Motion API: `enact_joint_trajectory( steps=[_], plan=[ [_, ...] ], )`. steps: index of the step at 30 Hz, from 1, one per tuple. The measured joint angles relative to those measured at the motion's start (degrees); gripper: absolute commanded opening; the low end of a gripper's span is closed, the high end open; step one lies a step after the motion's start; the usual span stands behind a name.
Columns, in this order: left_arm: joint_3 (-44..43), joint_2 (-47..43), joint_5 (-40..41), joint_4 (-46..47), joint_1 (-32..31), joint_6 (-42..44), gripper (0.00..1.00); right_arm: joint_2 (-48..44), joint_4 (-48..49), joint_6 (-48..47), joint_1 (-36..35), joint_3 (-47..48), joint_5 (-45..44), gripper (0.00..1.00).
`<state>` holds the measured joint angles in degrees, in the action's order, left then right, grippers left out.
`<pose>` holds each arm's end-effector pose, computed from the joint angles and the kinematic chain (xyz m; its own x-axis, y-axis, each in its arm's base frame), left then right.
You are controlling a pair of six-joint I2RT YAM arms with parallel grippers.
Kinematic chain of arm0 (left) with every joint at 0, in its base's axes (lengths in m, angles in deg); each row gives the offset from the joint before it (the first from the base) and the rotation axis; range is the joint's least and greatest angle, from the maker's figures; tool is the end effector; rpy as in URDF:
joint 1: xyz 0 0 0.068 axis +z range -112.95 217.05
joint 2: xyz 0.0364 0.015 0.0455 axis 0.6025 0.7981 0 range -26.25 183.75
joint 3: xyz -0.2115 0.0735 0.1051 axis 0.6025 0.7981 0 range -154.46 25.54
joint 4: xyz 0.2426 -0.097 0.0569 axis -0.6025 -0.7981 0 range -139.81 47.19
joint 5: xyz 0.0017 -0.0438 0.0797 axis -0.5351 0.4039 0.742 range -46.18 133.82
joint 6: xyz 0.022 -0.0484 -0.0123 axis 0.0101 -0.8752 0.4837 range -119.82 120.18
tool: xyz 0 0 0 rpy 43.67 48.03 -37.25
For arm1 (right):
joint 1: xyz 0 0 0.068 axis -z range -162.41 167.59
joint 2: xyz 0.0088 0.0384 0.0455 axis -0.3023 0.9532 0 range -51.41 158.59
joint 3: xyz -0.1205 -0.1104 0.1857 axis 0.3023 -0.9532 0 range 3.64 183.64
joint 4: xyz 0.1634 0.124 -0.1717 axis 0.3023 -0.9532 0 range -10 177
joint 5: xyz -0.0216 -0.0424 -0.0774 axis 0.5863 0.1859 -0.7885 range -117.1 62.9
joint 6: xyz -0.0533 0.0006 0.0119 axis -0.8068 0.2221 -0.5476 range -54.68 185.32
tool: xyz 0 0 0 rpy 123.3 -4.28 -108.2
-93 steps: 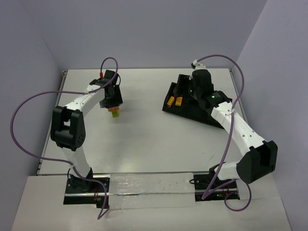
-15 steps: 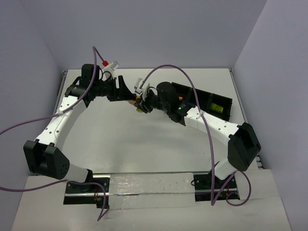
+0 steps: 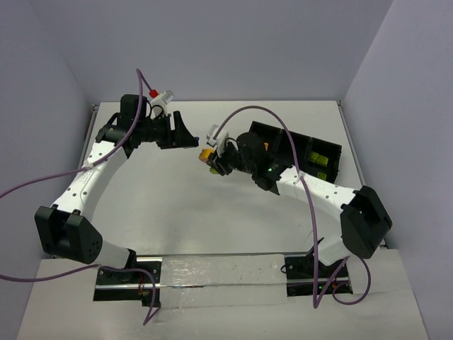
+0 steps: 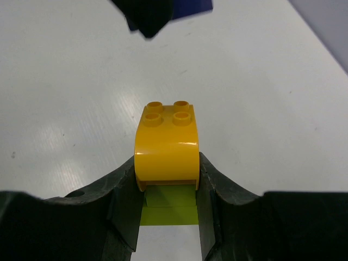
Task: Sort the legos into containers by color
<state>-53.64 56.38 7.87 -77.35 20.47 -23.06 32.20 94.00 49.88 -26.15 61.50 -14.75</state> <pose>0.3061 -0.1136 0.3302 -0.8082 -0.0927 -0.5815 0.3868 0.6609 -0.6431 0.2474 0.2477 0.2592 -0.0050 -0.3647 -0.9311 -0.8540 0.4860 -0.1858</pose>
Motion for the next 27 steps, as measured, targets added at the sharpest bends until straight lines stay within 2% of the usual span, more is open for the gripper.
enact_joint_trajectory(
  steps=[7, 17, 18, 20, 23, 25, 27],
  plan=[
    [-0.10, 0.26, 5.12, -0.42, 0.00, -0.78, 0.00, 1.56, -0.35, 4.00, 0.00, -1.13, -0.31, 0.07],
    [-0.33, 7.08, 21.55, -4.07, 0.07, -5.03, 0.00, 10.95, -5.33, 8.39, 0.00, 0.94, -5.39, 0.08],
    [-0.09, 7.32, 22.84, -4.30, 0.07, -5.33, 0.00, 11.63, -5.89, 8.87, 0.00, 1.38, -6.06, 0.11],
    [0.18, 7.42, 24.80, -4.72, 0.07, -6.08, 0.00, 12.74, -6.46, 9.75, 0.00, 2.02, -7.08, 0.23],
    [0.22, 7.43, 26.61, -4.80, 0.07, -6.61, 0.00, 13.99, -7.24, 10.80, 0.00, 2.59, -7.97, 0.46],
    [0.22, 7.43, 27.45, -4.82, 0.07, -6.81, 0.00, 14.85, -8.37, 11.43, 0.00, 3.18, -8.34, 0.54],
    [0.22, 7.43, 28.02, -4.81, 0.07, -7.02, 0.00, 15.86, -9.06, 11.84, 0.00, 4.02, -8.63, 0.58]
  ],
)
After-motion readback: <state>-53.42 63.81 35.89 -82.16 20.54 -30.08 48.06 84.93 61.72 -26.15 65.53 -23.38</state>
